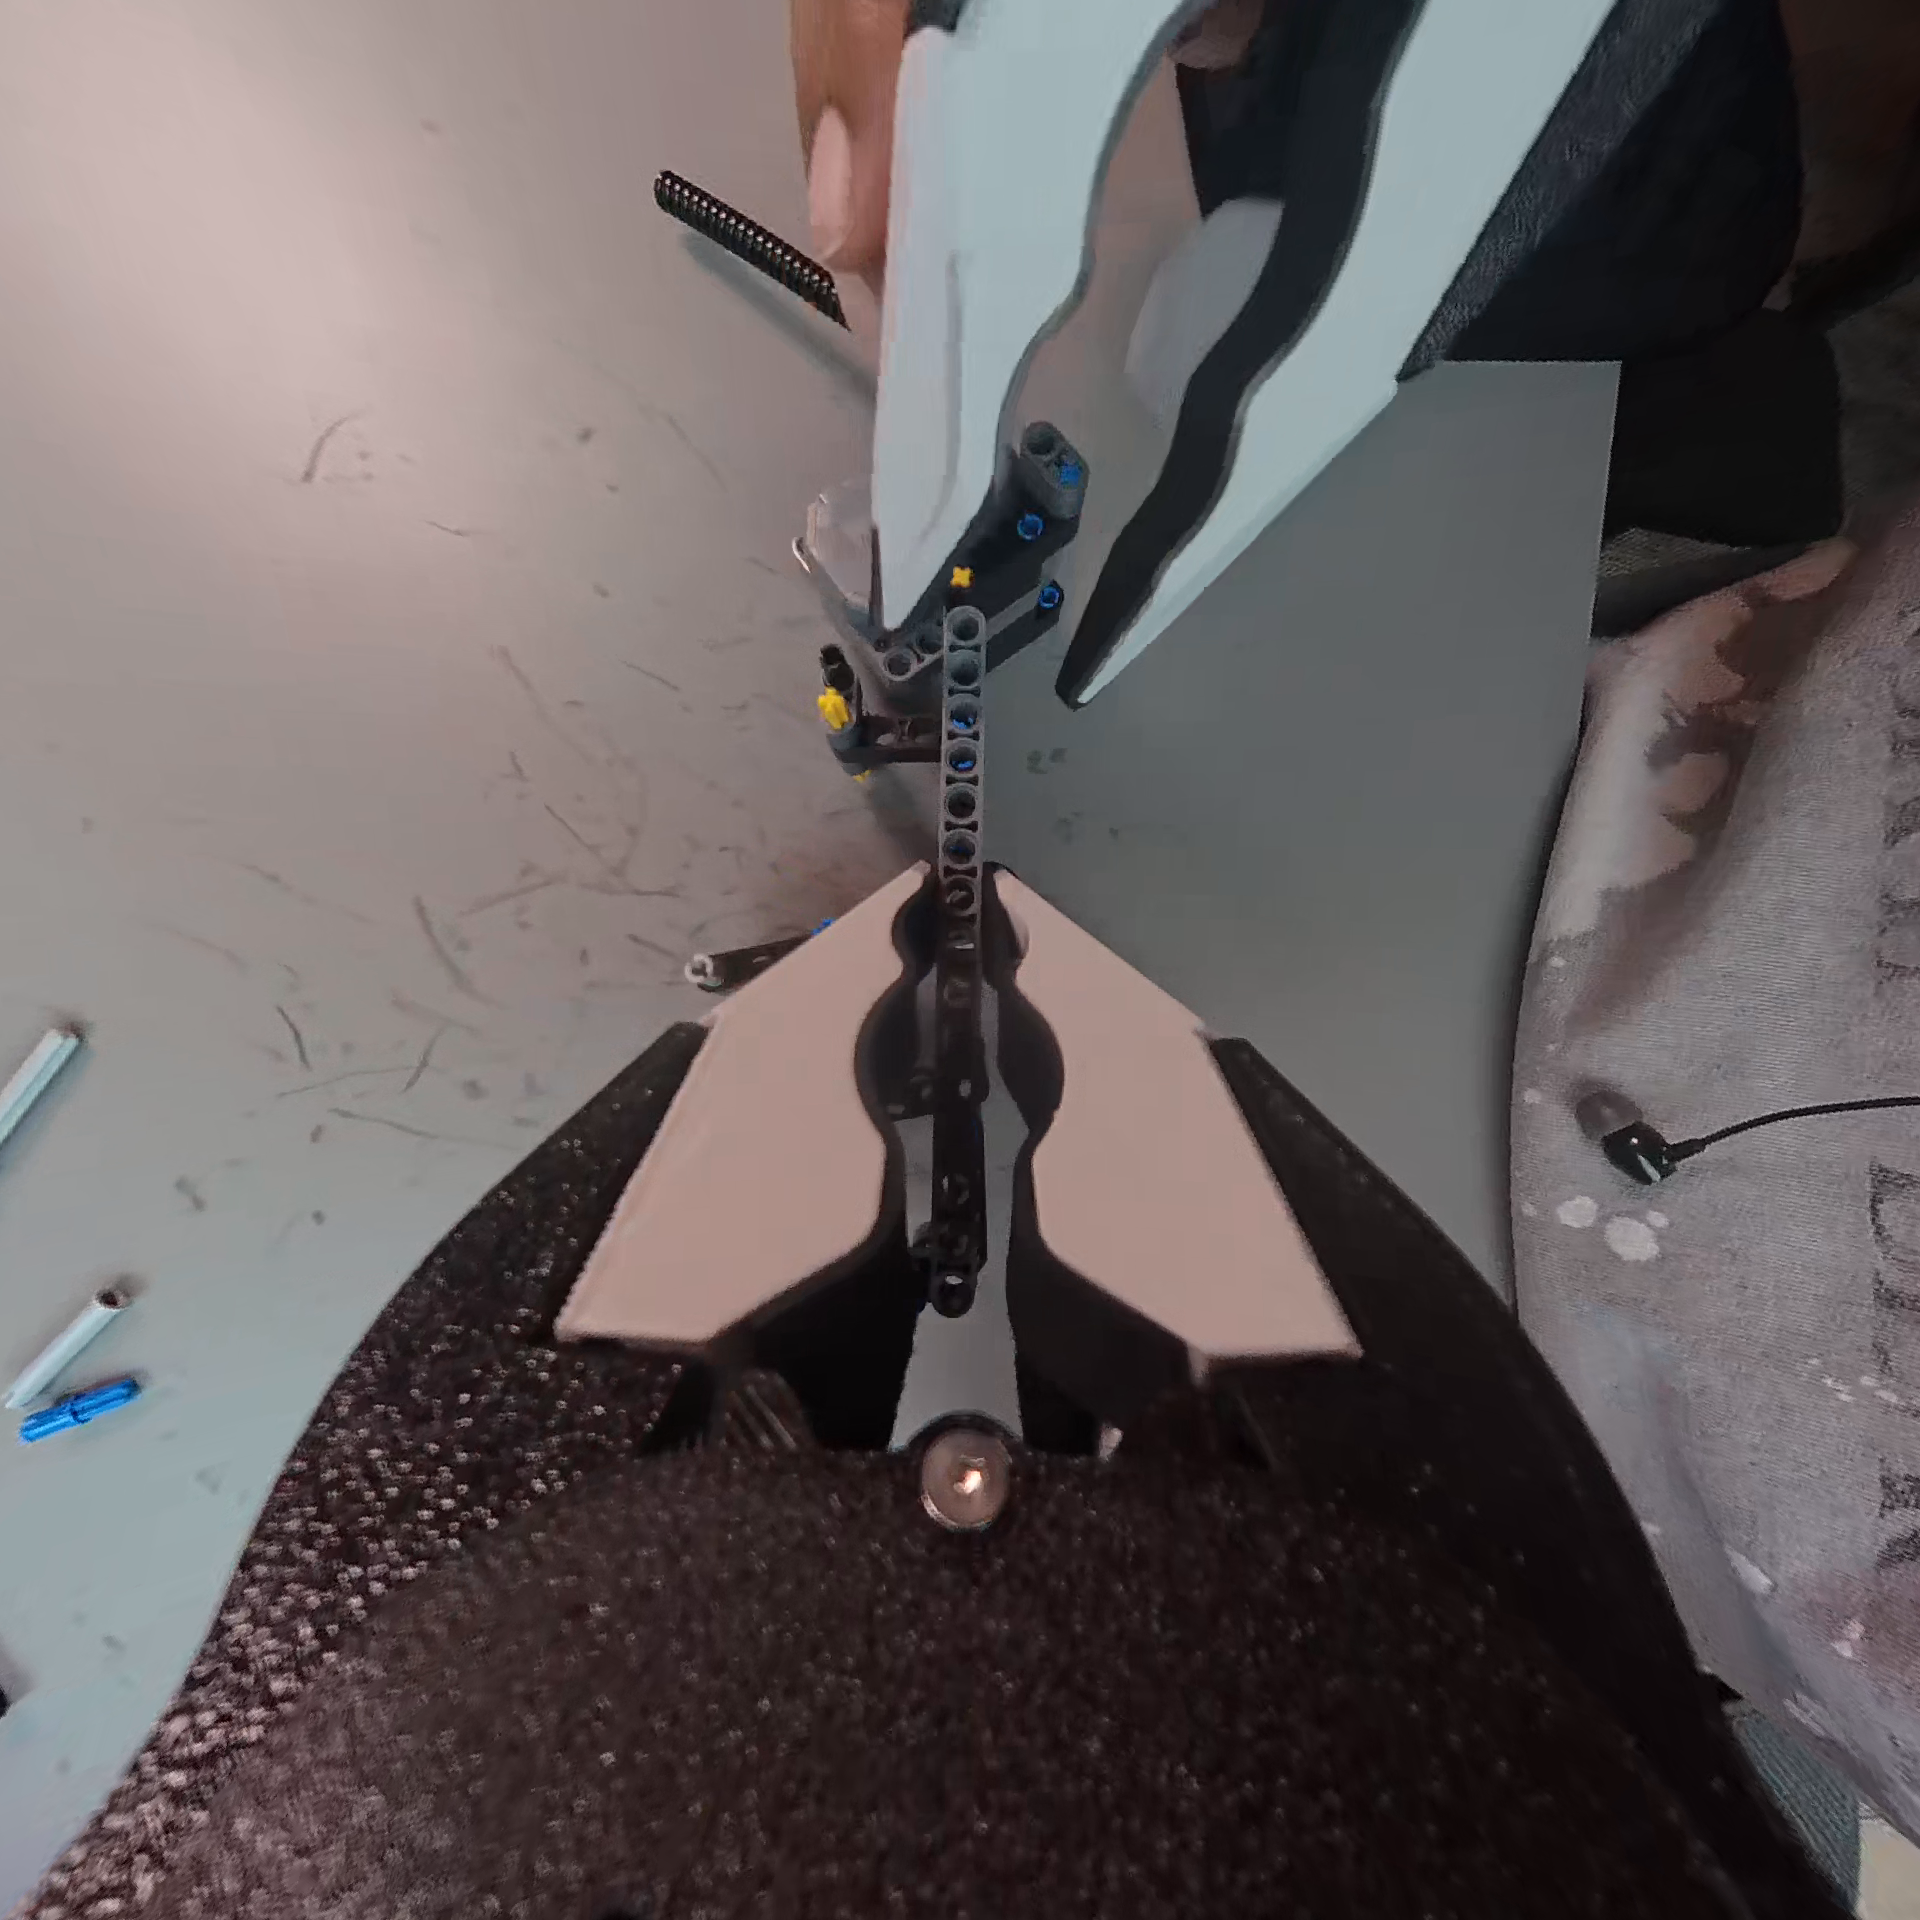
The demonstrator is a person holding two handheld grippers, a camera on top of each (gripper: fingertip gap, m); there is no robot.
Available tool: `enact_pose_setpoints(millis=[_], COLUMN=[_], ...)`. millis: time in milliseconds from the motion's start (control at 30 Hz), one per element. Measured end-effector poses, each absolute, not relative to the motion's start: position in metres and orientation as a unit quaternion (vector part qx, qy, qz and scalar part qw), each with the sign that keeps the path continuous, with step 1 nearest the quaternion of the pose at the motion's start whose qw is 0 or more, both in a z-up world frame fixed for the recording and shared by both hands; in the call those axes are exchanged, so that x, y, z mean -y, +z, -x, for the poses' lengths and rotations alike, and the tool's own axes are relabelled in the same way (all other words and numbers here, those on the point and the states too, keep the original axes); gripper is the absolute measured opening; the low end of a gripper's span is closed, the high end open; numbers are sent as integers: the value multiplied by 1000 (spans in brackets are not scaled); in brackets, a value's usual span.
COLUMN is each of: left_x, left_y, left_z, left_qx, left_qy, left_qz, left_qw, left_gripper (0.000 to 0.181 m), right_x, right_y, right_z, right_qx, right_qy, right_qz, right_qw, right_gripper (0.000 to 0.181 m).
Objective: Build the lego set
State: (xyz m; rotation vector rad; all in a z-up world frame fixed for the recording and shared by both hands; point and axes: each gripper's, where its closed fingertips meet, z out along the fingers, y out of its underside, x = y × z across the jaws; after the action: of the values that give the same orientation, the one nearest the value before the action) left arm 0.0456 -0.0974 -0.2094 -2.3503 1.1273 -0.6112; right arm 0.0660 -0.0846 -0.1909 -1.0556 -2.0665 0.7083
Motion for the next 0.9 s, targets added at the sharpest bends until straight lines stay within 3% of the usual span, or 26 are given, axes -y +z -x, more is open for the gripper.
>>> enact_pose_setpoints(millis=[33,167,333,600,900], left_x=[97,97,98,97,94], left_y=[-209,-210,-210,-210,-223], left_z=[-46,-46,-45,-43,-52], left_qx=[-404,-401,-410,-416,-418], left_qy=[-229,-233,-213,-174,-172], left_qz=[857,861,864,869,871], left_qw=[225,210,199,205,195], left_gripper=[9,9,9,10,11], right_x=[85,86,81,81,84], right_y=[-191,-199,-201,-200,-202], right_z=[-66,-69,-66,-64,-60], right_qx=[799,800,774,768,785], right_qy=[249,145,104,96,124], right_qz=[398,356,358,349,362], right_qw=[377,460,512,528,487], right_gripper=[31,33,21,16,18])
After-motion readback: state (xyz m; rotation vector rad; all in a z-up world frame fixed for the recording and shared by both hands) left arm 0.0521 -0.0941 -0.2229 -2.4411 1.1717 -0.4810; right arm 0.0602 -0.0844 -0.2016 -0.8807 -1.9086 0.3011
